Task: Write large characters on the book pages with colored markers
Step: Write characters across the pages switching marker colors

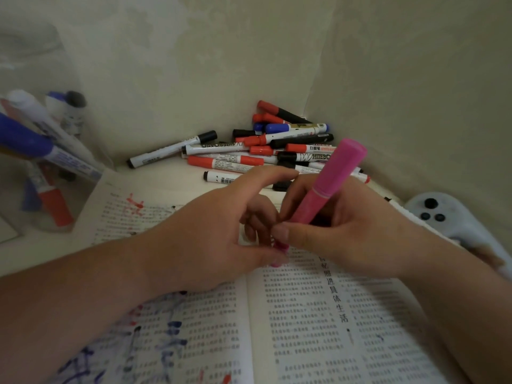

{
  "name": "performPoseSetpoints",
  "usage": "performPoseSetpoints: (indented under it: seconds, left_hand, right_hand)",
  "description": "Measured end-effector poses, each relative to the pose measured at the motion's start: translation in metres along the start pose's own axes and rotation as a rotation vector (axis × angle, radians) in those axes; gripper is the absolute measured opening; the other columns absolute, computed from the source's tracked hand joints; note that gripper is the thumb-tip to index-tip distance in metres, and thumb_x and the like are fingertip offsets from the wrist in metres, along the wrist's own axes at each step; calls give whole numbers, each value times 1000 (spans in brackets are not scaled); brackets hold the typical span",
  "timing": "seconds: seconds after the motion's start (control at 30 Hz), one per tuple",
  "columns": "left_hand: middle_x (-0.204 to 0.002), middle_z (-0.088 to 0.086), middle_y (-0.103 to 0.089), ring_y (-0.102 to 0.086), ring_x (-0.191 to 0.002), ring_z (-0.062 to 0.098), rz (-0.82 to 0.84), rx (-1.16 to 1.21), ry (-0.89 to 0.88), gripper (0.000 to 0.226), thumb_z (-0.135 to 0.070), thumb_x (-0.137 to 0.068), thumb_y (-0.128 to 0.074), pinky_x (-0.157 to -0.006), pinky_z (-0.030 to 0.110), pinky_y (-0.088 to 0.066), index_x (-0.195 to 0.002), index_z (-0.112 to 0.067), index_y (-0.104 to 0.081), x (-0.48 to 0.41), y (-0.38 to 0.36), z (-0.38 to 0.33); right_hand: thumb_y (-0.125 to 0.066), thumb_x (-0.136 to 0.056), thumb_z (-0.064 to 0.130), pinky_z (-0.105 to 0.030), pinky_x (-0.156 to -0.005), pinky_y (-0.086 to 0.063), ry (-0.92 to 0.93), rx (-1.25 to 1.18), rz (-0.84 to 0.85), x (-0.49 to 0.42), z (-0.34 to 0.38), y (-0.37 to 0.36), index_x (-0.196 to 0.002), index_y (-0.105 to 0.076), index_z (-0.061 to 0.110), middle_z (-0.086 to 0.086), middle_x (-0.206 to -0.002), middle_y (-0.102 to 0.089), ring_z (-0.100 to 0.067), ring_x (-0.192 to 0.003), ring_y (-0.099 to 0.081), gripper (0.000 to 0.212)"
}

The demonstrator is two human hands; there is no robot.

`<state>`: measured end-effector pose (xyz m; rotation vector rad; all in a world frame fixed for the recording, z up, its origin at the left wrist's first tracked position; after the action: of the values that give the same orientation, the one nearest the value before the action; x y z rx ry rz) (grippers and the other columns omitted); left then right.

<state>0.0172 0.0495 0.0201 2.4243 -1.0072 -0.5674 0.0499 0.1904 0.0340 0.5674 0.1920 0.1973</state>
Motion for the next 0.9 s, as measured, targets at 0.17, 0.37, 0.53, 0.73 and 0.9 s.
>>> performPoseSetpoints:
  seconds: [0.17, 0.37, 0.53, 0.73, 0.9]
  left_hand:
    - [-95, -17, -73, -71, -92, 12, 11, 2, 5, 98, -23, -76, -87, -82, 28, -54, -144, -58, -25, 1, -1, -4]
    - [-96, -18, -74, -71, -92, 13, -17, -14, 13, 102, -15, -76, -87, -88, 41, -55, -143, -61, -23, 1, 0, -2]
    - [-98, -15, -74, -72, -91, 15, -14, 17, 8, 98, -11, -79, -84, -87, 44, -55, -146, -52, -26, 1, -1, 0]
    - [-96, -20, -73, -70, -93, 10, 22, -25, 35, 71, -20, -81, -82, -88, 38, -54, -128, -56, -42, 1, -1, 2]
    - [-95, -24, -69, -66, -88, 6, -6, -69, -1, 55, -24, -80, -83, -76, 21, -50, -108, -58, -50, 2, 2, 0]
  right_hand:
    - [-76, -77, 46, -44, -57, -54, 79, -54, -187, 2, 10, 6, -94, -67, 15, -4, -67, -64, -25, -60, -61, 37]
    - [-87, -74, 32, -46, -56, -53, 280, -2, -339, 6, 23, 11, -115, -59, 28, -3, -76, -62, -28, -62, -61, 50]
    - [-89, -73, 11, -48, -49, -50, 396, -81, -367, 6, 26, 10, -126, -50, 37, -13, -73, -62, -37, -55, -60, 71]
    - [-73, -89, 5, -43, -54, -57, 553, -12, -403, 11, 33, 11, -123, -53, 16, -5, -83, -67, -30, -67, -69, 41]
    - [-76, -87, 0, -39, -55, -56, 576, 52, -426, 13, 36, 10, -122, -55, 14, -4, -85, -67, -25, -66, -68, 43]
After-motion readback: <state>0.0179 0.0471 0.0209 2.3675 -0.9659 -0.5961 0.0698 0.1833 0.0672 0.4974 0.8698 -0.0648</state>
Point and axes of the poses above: each hand's wrist, its own x-axis away from the middle knuckle, its own y-axis out of the back of the hand, z = x × y, the point moved 6 cm from there along -x, towards the middle knuckle
